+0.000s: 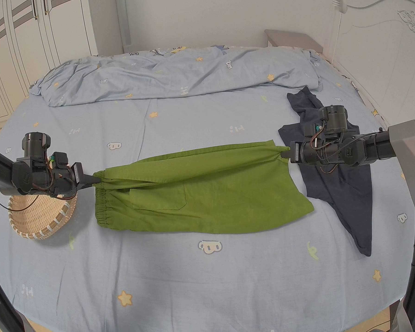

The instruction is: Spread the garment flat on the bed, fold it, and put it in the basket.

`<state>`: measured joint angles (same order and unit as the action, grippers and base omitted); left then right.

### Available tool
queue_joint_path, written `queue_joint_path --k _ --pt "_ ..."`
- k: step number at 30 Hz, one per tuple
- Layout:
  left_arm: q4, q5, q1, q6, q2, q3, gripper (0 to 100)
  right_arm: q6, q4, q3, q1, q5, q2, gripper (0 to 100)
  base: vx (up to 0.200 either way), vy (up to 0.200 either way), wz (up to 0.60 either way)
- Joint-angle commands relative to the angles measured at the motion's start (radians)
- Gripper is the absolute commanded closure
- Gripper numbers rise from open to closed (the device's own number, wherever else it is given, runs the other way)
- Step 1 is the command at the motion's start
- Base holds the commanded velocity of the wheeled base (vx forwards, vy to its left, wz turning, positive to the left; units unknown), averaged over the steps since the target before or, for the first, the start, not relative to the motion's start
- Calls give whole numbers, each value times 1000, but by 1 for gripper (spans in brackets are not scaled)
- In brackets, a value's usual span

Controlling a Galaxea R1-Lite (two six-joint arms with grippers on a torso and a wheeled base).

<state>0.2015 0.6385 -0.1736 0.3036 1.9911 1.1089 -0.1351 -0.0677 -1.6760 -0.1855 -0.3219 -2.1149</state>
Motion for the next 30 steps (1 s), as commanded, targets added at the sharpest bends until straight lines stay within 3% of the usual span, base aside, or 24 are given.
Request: queue_joint_path --k 1,10,11,12,13,20,22,30 --pt "1 1 5 0 29 29 100 0 0 -1 -2 0 -10 100 0 0 0" --pt "1 -7 8 0 52 52 100 -3 2 -28 -3 0 -25 100 0 0 0" --pt "1 -7 8 0 55 54 100 -3 2 -28 -6 0 -31 0 0 0 0" --pt "1 -7 8 0 55 54 100 -3 2 -28 -6 0 -31 0 0 0 0" --pt "1 -7 8 0 57 55 0 -4 0 -28 -8 0 -36 0 0 0 0" --pt "1 -19 46 3 46 65 0 -6 0 -27 -9 0 -37 0 0 0 0" --pt "-1 -54 91 14 3 55 0 -6 0 -25 -9 0 -39 0 0 0 0" --pt "-2 -63 171 22 -23 46 0 -9 2 -21 -20 1 -37 0 0 0 0"
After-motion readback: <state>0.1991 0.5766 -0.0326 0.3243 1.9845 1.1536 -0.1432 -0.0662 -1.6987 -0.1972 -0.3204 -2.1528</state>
